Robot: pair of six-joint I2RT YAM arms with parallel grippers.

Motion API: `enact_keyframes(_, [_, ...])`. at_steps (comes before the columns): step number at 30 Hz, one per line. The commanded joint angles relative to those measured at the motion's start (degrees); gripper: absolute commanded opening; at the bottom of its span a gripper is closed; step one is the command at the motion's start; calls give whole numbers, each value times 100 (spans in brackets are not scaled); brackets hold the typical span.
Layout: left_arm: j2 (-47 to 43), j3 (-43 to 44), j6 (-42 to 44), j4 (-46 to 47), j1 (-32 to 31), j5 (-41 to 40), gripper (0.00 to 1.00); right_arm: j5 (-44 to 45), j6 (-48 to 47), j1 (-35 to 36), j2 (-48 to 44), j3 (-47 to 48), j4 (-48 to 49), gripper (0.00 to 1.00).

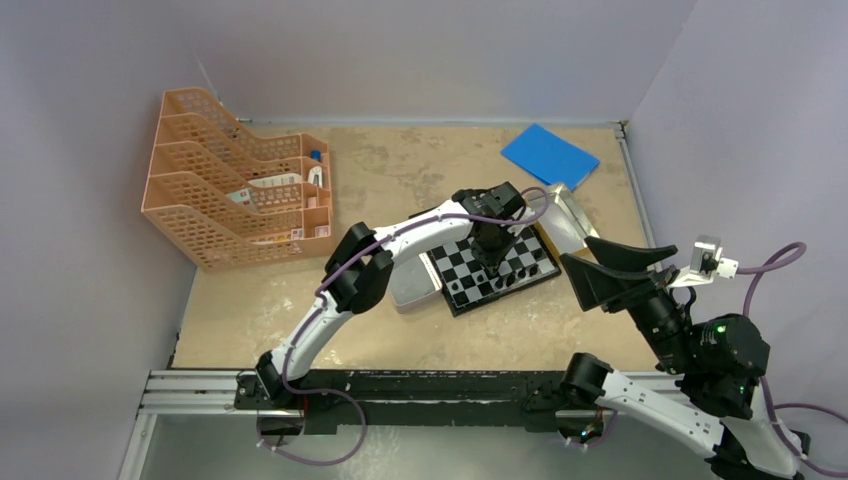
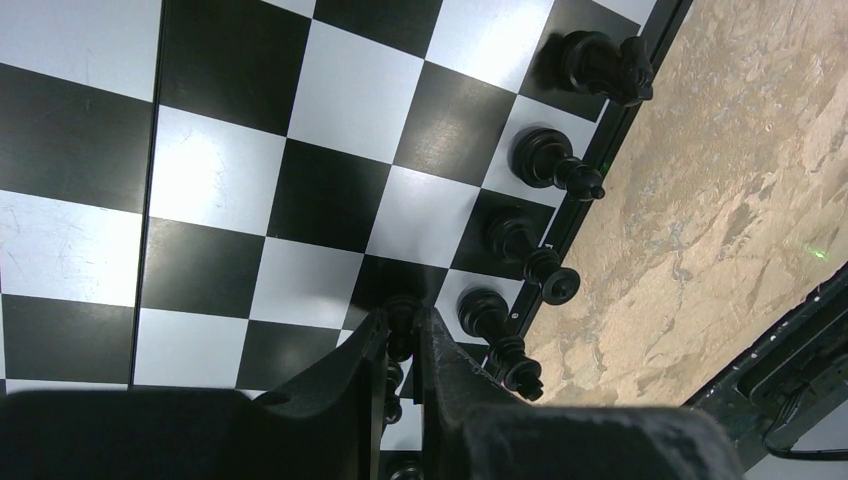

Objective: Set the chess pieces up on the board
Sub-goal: Place the chess piece on the chessboard.

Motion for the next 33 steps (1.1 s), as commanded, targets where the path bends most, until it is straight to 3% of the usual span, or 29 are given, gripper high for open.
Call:
enact_keyframes(1, [23, 9, 130, 85, -44, -26, 13, -23, -25, 71, -149, 63, 163, 99])
enact_keyframes(10, [-9, 9, 130, -28, -43, -111, 23, -23, -15, 67, -172, 45, 167, 99])
enact_keyframes(24, [-426, -34, -20, 468, -43, -45, 30, 306, -83, 72, -105, -22, 42, 99])
enact_keyframes(27, [-746, -163, -99, 604, -36, -434, 38, 434, 81, 68, 16, -59, -41, 99])
enact_keyframes(32, [-1414, -587, -199, 764, 56, -1092, 42, 556, 395, 72, 378, -68, -267, 99])
enact_keyframes(33, [-1598, -755, -275, 864, 124, -1142, 50, 587, 459, 68, 430, -81, -255, 99])
